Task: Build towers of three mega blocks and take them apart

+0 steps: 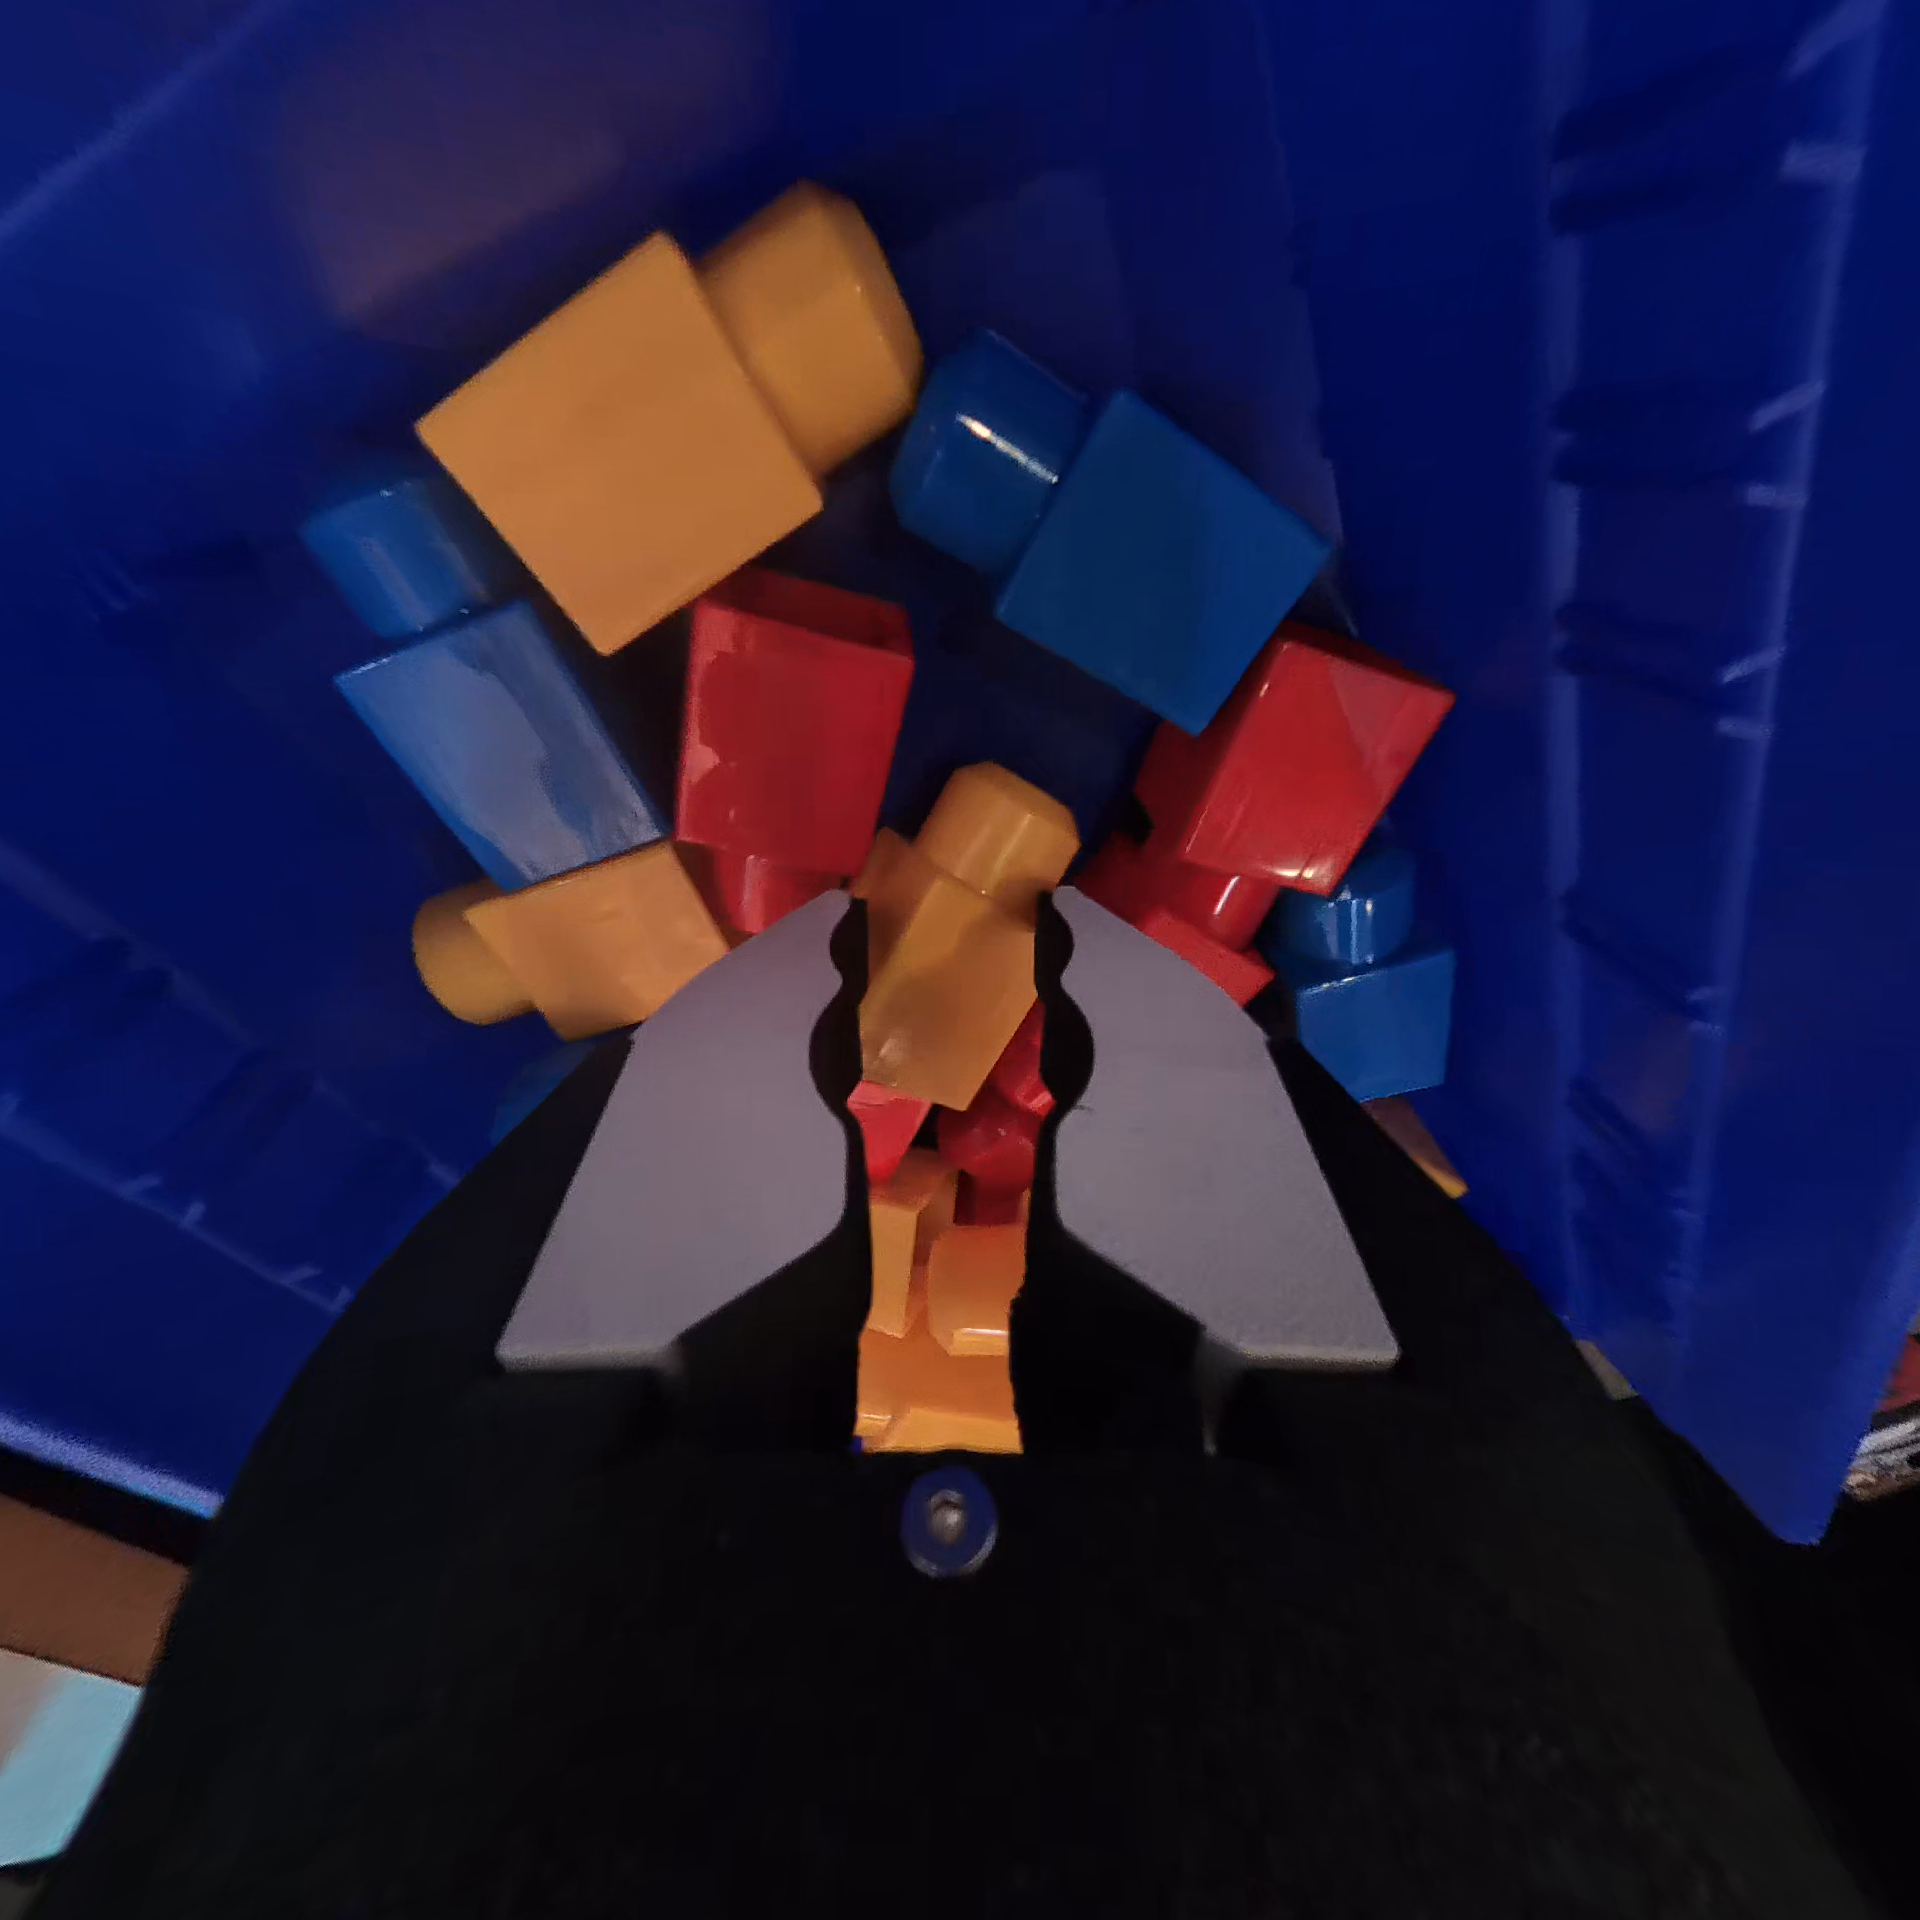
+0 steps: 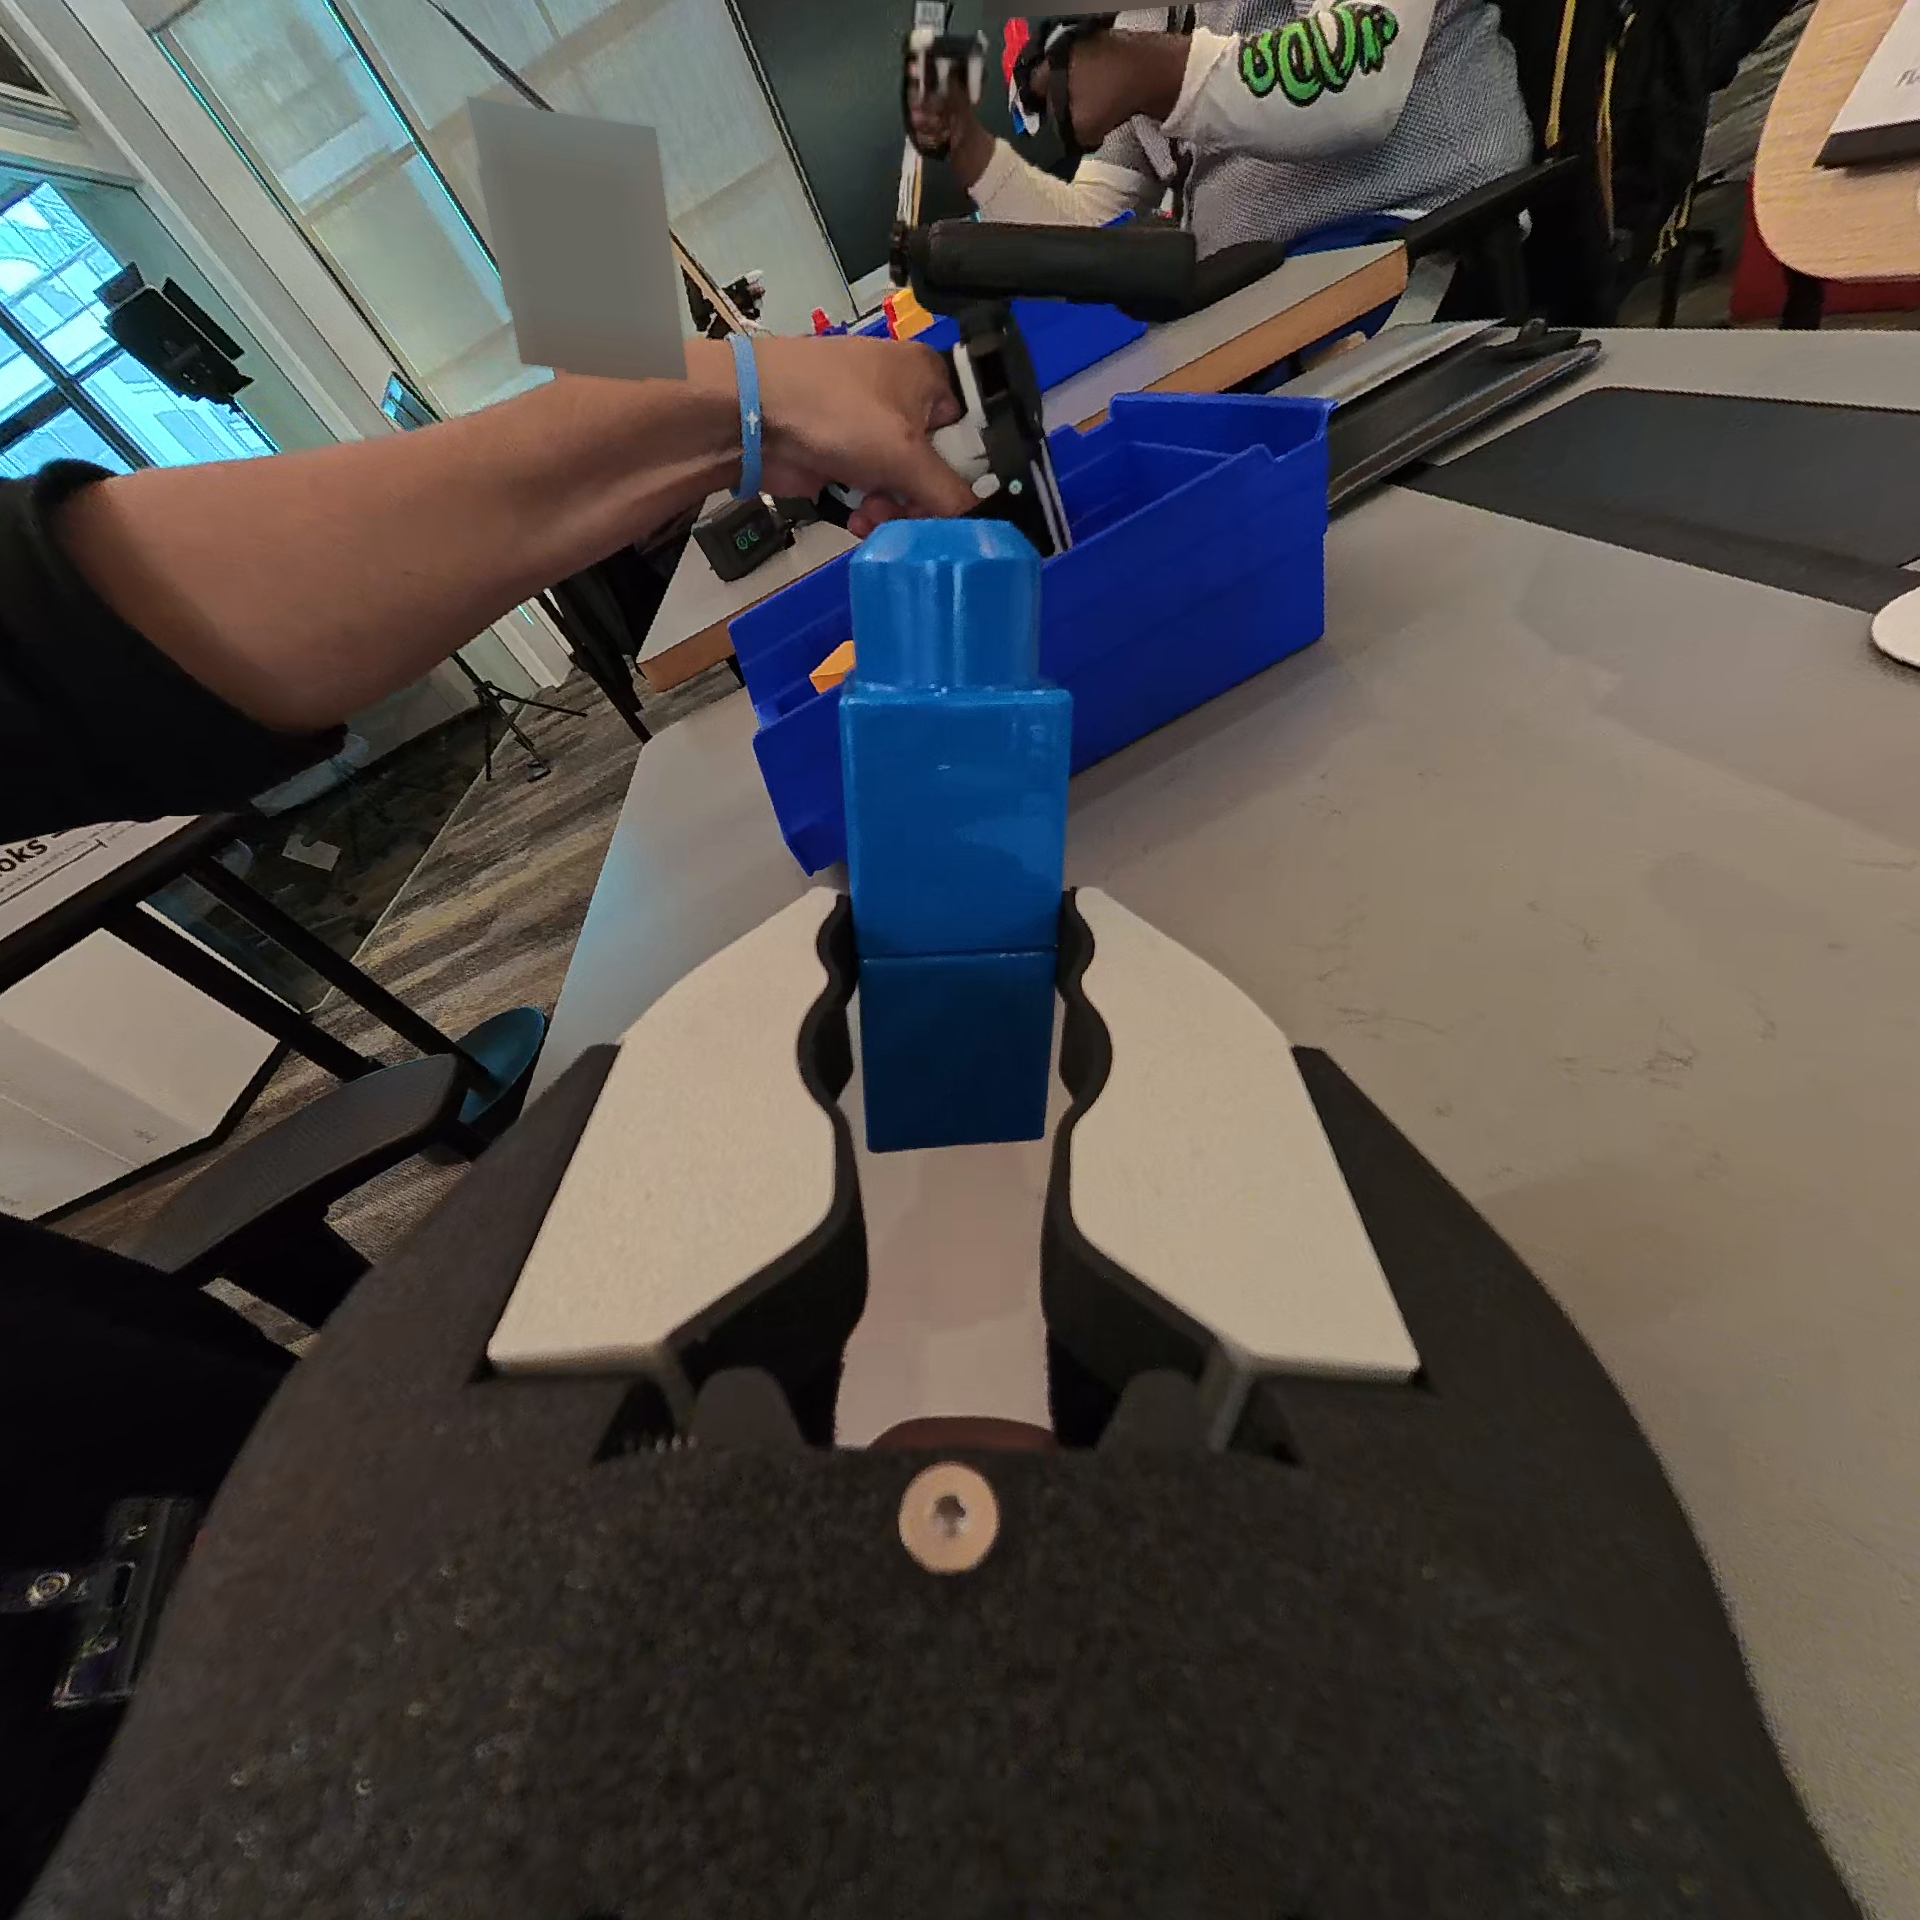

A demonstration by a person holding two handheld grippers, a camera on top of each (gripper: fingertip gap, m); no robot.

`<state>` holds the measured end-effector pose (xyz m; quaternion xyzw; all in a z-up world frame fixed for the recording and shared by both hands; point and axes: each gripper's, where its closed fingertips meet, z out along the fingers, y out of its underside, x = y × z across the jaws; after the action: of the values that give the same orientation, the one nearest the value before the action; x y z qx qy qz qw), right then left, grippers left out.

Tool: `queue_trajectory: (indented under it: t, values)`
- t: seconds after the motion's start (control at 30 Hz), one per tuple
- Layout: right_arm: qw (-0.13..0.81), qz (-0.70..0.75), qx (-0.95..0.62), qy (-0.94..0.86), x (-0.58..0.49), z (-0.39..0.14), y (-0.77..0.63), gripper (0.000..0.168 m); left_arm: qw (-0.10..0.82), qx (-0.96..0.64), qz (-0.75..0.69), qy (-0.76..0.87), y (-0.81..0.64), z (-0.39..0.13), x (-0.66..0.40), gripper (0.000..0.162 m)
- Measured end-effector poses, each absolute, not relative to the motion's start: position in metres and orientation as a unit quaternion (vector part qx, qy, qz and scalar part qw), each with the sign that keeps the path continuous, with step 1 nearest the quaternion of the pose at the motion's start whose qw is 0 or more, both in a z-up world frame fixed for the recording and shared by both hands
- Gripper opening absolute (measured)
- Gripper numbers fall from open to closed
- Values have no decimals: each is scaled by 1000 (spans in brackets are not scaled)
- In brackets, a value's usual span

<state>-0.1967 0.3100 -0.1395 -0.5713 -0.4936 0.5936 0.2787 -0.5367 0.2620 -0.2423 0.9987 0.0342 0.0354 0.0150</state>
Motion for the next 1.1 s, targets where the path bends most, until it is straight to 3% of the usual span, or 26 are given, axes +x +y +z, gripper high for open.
queue_trajectory:
  t: [0.57,1.1]
  values:
    - [269,596,-571,-495,-196,-141,307,37,-118,985,108,61,276,-234,-538,29]
    - [267,600,-570,-494,-194,-139,308,37,-109,988,44,-98,269,-243,-530,37]
